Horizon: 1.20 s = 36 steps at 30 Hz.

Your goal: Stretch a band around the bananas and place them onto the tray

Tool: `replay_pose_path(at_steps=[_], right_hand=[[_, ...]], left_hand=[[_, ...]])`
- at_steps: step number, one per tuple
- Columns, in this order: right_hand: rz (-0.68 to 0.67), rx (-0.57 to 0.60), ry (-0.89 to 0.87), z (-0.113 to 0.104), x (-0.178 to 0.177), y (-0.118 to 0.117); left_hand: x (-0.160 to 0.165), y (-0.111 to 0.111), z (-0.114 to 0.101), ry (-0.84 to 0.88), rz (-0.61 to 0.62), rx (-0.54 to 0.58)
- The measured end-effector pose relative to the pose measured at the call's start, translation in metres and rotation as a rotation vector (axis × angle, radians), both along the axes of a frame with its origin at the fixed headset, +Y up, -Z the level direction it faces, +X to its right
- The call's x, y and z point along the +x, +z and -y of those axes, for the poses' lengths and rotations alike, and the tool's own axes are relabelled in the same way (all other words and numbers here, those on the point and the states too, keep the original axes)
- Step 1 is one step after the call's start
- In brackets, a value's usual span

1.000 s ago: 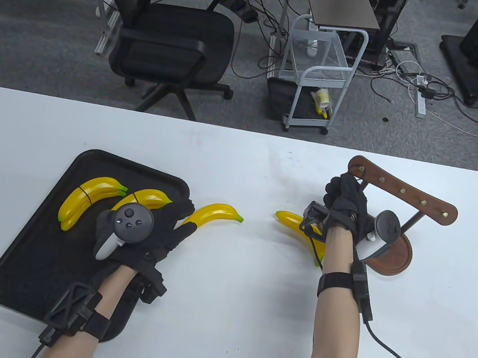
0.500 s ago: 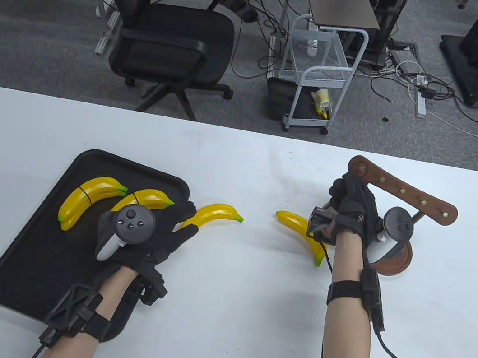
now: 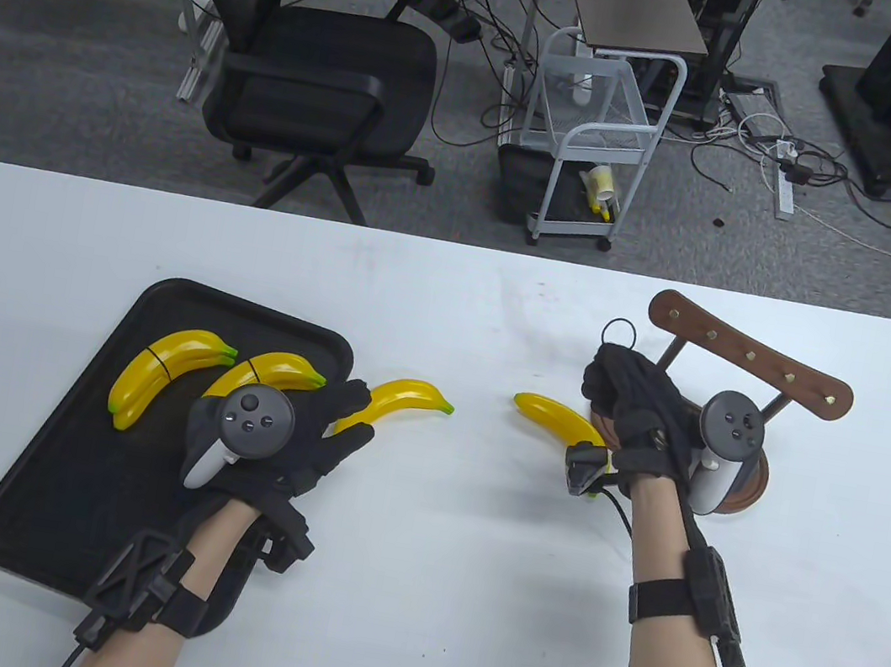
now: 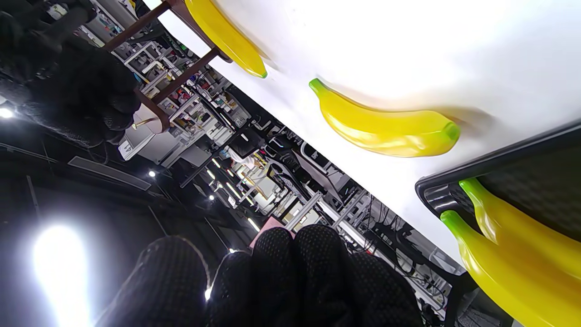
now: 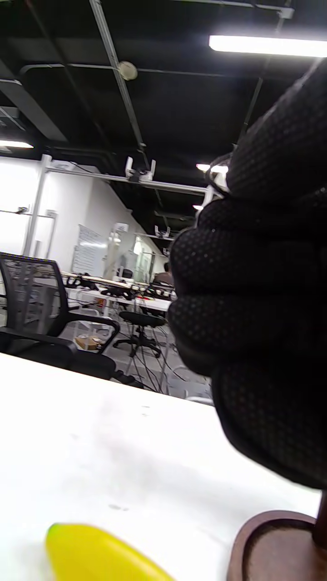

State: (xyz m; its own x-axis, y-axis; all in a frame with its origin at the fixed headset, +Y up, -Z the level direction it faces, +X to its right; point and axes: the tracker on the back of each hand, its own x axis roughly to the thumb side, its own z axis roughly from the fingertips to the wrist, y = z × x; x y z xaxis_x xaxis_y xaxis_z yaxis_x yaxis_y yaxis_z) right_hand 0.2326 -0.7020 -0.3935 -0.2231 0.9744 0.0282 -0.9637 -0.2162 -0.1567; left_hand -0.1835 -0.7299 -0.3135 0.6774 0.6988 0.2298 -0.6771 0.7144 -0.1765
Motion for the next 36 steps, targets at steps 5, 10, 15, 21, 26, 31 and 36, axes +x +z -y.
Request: replay_pose_path(at_steps=[5, 10, 15, 21, 26, 31, 36], right_hand=[[-0.103, 0.033, 0.088, 0.005, -0.016, 0.014], [-0.228, 0.026, 0.115, 0.018, -0.037, 0.027], [-0.332, 0.015, 0.138, 0.025, -0.055, 0.034], [-0.451, 0.007, 0.148, 0.029, -0.075, 0.039], [-0.506, 0.019, 0.161, 0.030, -0.088, 0.043], [-0.609, 0.028, 0.137, 0.027, -0.102, 0.047], [-0.686, 0.032, 0.136, 0.025, -0.115, 0.052]], left_hand=[[0.002, 0.000, 0.002, -0.007, 0.006, -0.006], [0.005, 0.001, 0.002, -0.014, 0.016, -0.005], [0.007, 0.002, 0.002, -0.016, 0.025, 0.000], [0.009, 0.003, -0.001, -0.008, 0.039, 0.014], [0.011, 0.004, 0.000, 0.004, 0.056, 0.015], [0.012, 0.004, -0.002, 0.026, 0.082, 0.018], [0.015, 0.005, -0.003, 0.046, 0.118, 0.025]])
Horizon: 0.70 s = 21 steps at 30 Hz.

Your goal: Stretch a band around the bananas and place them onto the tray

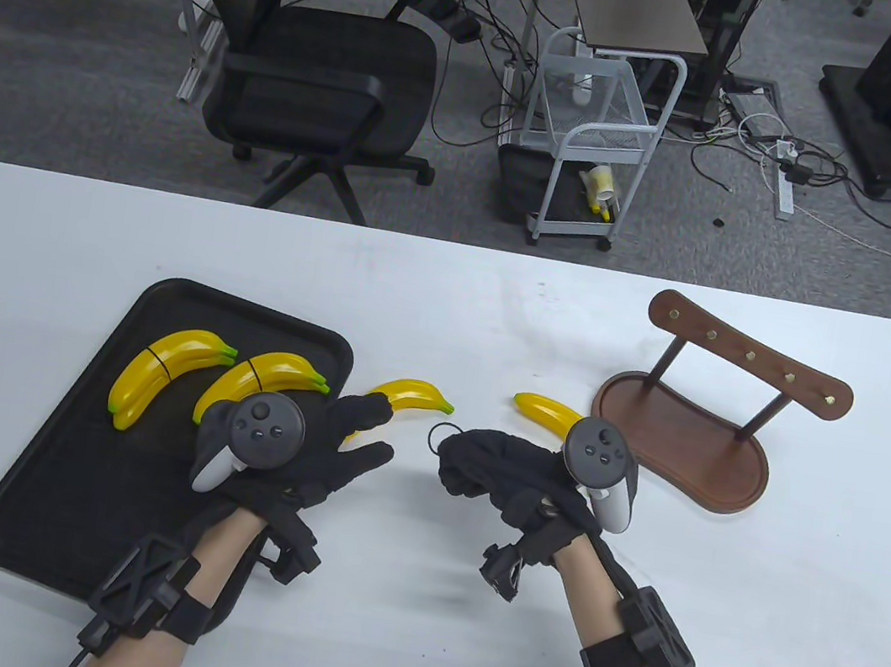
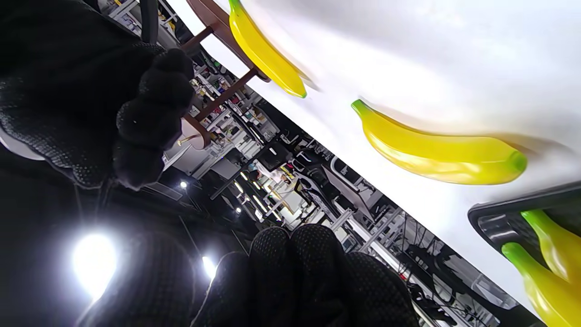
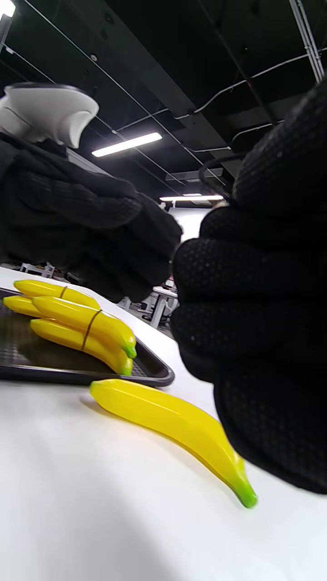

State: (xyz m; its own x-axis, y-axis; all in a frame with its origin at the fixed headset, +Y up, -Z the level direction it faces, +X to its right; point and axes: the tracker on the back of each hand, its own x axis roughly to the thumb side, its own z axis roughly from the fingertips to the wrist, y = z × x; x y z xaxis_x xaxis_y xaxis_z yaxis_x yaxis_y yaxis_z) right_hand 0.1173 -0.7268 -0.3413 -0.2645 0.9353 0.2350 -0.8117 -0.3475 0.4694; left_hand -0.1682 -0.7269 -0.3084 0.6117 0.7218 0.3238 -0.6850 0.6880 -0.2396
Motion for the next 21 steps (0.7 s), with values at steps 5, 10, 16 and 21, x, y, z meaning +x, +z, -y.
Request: replay_pose_path(at_steps=[5, 10, 16, 21], right_hand=[[-0.065, -0.020, -0.006, 0.003, -0.011, 0.003], [-0.116, -0.049, -0.009, 0.008, -0.018, 0.004], [-0.161, -0.064, -0.003, 0.011, -0.025, 0.007], [-0.192, -0.073, 0.035, 0.015, -0.032, 0.008]], left_hand=[[0.004, 0.001, 0.001, -0.008, 0.012, 0.000], [0.006, 0.001, 0.002, -0.008, 0.024, -0.002], [0.007, 0.002, 0.003, -0.018, 0.024, 0.005], [0.011, 0.003, 0.005, -0.029, 0.041, 0.003]])
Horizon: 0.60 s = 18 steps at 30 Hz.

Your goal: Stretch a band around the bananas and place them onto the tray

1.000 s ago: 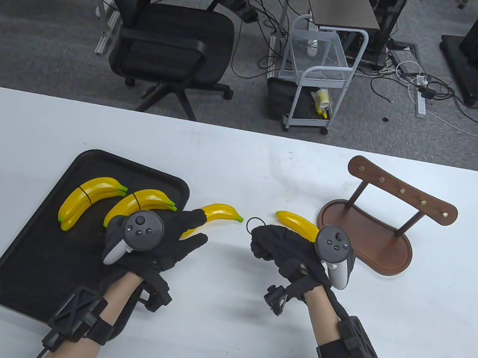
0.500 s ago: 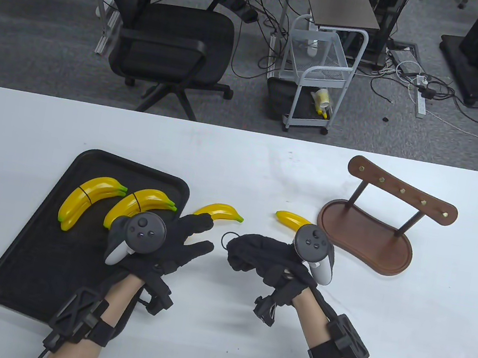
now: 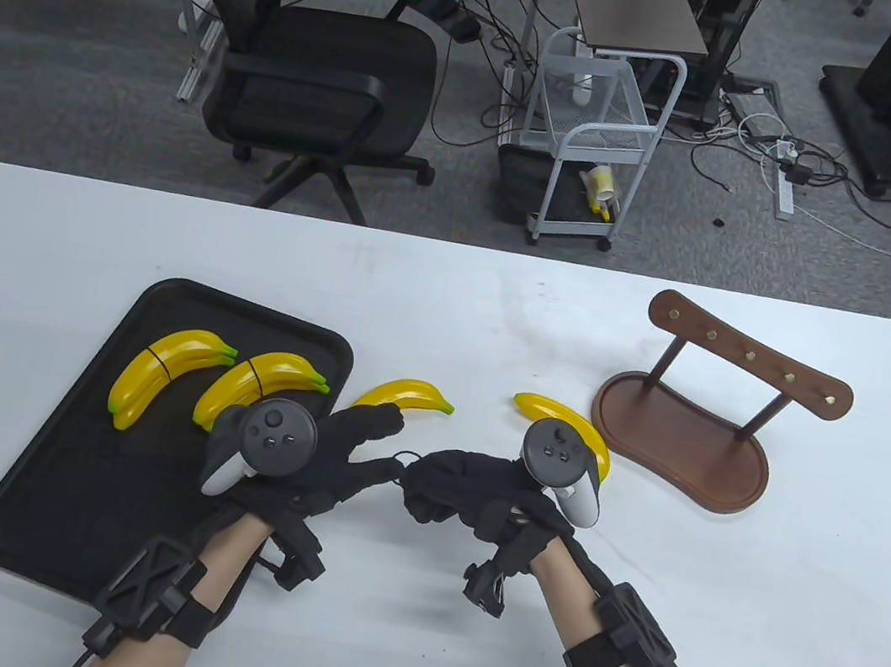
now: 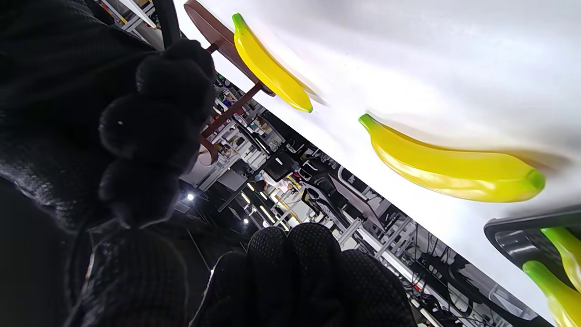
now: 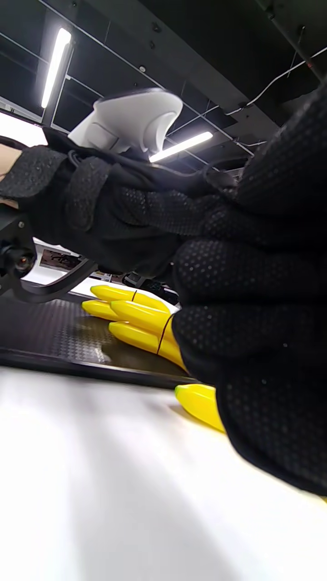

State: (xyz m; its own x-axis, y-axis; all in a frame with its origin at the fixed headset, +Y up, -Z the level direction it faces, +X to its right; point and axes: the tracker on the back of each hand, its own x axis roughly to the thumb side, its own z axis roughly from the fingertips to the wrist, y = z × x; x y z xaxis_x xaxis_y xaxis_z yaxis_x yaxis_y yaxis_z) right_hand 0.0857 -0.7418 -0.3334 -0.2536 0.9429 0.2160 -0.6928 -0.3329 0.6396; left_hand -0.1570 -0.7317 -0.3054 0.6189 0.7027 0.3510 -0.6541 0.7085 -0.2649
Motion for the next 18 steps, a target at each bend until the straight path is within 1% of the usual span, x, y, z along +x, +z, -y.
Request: replay_pose_path(at_steps=[10, 18], right_hand=[[-0.086, -0.028, 0.030, 0.006, -0.008, 0.001], [-0.098, -0.031, 0.038, 0.005, -0.010, 0.003]], left_hand=[[0.006, 0.001, 0.002, -0.011, 0.060, -0.004], [0.011, 0.004, -0.001, -0.017, 0.094, 0.012]])
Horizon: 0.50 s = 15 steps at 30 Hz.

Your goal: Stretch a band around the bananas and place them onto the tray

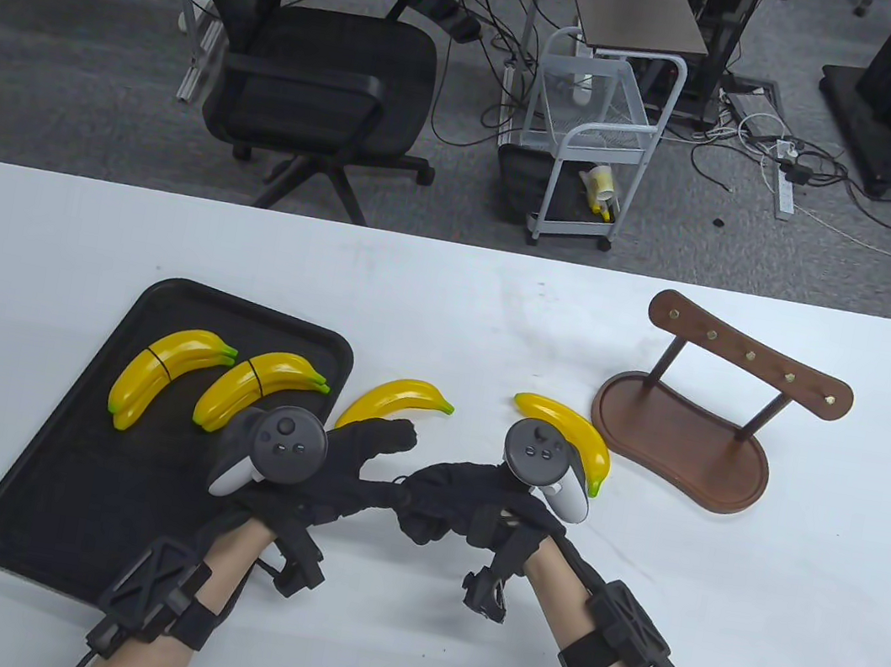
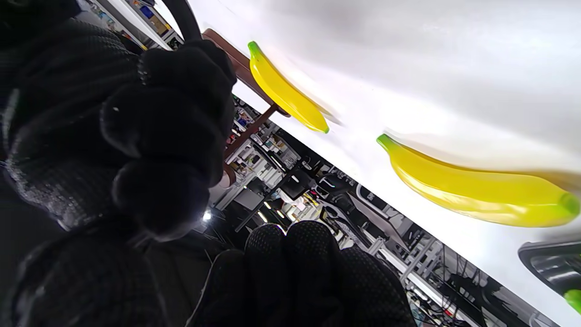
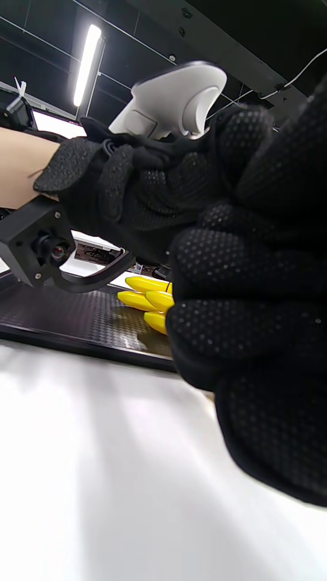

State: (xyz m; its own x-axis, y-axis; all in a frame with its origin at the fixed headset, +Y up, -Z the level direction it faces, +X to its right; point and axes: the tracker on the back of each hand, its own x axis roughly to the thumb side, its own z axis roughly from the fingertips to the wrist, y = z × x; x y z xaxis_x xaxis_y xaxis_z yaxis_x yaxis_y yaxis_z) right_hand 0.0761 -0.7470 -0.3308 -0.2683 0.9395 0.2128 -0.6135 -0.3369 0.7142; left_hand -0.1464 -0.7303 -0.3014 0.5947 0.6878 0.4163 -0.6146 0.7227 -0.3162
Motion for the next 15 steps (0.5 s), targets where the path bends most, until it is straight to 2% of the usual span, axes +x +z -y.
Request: replay_pose_path(at_steps=[6, 15], right_hand=[[0.034, 0.033, 0.033, -0.0006, -0.0026, 0.0008], [0.187, 0.185, 0.100, -0.0091, 0.0036, -0.0006]], left_hand=[[0.0026, 0.0013, -0.0024, -0.004, 0.016, 0.013], [-0.0025, -0.0006, -0.0045, 0.112, 0.026, -0.037]])
